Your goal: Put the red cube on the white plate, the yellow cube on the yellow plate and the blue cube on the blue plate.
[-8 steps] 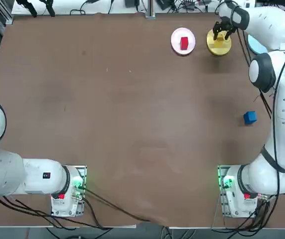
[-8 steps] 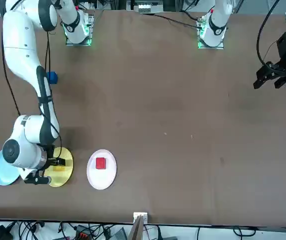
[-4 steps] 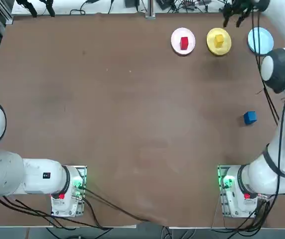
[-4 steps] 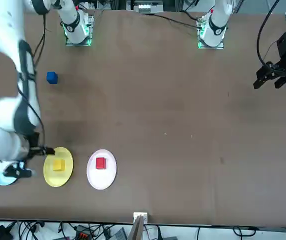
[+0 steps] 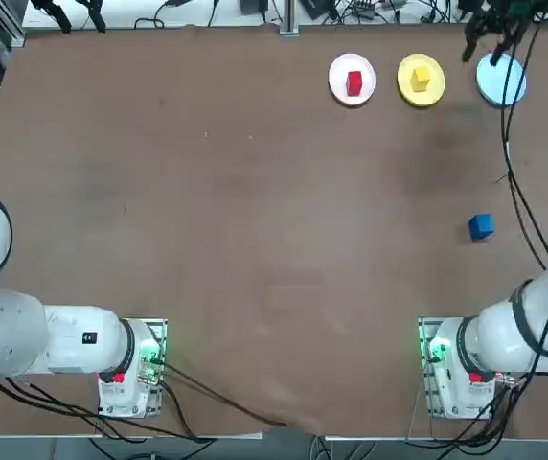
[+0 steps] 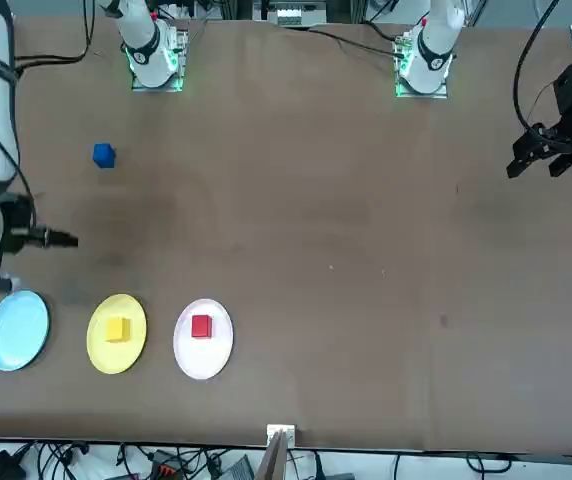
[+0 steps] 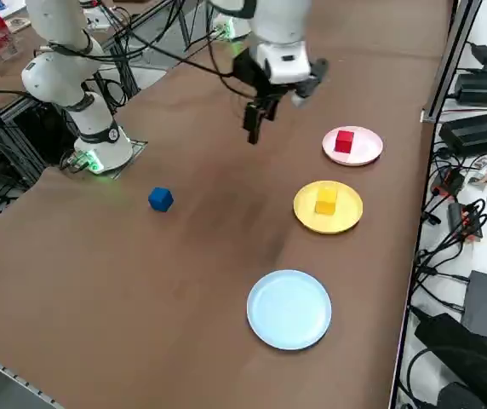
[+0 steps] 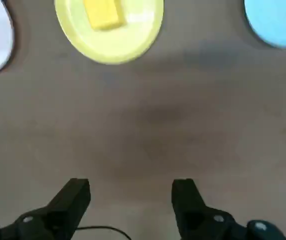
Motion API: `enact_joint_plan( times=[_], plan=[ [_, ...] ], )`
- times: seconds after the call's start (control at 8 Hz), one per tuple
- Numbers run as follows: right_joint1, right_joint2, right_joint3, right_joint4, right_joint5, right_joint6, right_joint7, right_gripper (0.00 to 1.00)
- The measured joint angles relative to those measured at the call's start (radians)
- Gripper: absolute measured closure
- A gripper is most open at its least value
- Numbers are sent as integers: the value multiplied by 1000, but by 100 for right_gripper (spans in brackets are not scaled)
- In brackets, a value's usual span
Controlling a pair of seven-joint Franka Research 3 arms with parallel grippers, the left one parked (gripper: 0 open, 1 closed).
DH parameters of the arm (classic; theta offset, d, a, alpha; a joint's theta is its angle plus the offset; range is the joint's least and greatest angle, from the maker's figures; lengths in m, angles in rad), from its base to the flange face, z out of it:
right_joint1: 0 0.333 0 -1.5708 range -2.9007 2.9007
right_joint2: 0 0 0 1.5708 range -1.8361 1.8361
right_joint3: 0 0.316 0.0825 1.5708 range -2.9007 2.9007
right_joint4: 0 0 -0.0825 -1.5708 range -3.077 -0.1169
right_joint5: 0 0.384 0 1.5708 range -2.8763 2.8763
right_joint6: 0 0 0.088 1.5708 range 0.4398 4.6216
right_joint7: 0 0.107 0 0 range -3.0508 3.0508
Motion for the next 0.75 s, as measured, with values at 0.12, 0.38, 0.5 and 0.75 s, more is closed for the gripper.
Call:
enact_joint_plan(
  times=[0.12, 0.38, 0.5, 0.75],
  plan=[
    [-7, -75, 0, -147, -15, 60, -1, 1],
    [-34, -207, -1, -452, -52, 242, -2, 1],
    [-52, -257, -3, -587, -71, 328, -5, 1],
    [-95, -312, -7, -759, -103, 430, -20, 1]
  ],
)
